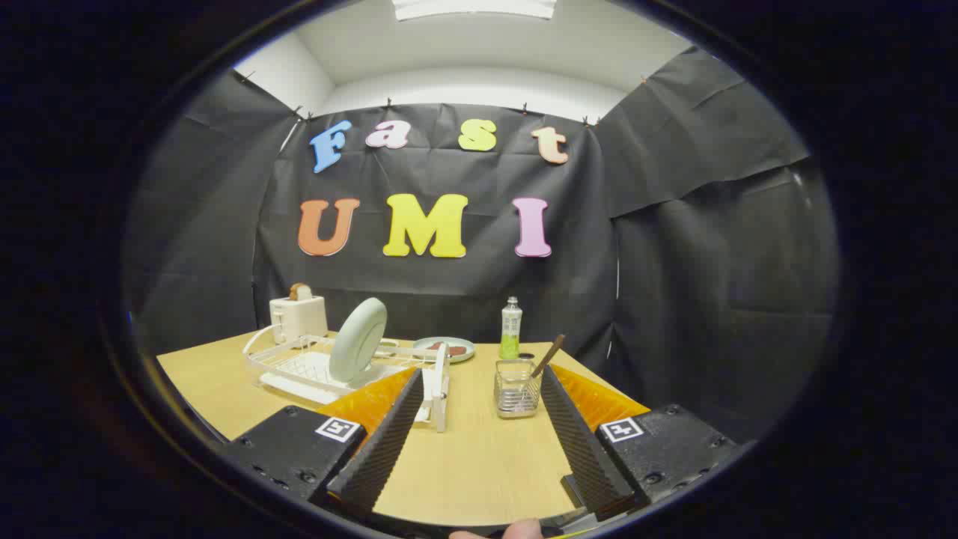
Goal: Take the plate from the dish rack, then take the spoon from the basket and place it into the plate.
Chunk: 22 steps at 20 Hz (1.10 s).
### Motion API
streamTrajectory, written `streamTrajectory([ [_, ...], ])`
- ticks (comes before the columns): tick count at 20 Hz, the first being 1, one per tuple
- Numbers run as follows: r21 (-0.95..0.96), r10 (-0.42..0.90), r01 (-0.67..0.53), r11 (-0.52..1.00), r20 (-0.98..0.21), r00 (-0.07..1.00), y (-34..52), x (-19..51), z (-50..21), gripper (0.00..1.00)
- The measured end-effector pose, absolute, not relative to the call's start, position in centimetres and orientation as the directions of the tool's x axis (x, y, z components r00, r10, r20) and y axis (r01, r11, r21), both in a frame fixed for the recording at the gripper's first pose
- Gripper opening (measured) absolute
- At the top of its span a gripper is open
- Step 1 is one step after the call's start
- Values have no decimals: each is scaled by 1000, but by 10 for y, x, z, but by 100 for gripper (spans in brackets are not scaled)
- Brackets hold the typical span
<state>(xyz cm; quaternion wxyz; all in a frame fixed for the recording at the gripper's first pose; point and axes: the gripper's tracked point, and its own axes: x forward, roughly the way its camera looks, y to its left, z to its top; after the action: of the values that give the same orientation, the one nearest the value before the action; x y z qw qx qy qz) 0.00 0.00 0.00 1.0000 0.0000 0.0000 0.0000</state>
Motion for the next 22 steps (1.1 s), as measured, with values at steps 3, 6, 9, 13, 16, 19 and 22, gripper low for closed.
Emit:
streamTrajectory([
  [3,-1,13,-13,1000,8,1000,6,2,2,100],
  [6,3,14,-14,1000,17,1000,9,3,3,100],
  [9,2,12,-12,1000,24,1000,11,4,3,100],
  [13,-3,12,-12,1000,16,1000,13,5,-1,100],
  [16,12,12,-12,1000,13,1000,13,6,-3,100],
  [19,22,6,-6,1000,15,1000,11,5,-3,100],
  [22,20,-9,8,1000,33,999,8,3,1,100],
])
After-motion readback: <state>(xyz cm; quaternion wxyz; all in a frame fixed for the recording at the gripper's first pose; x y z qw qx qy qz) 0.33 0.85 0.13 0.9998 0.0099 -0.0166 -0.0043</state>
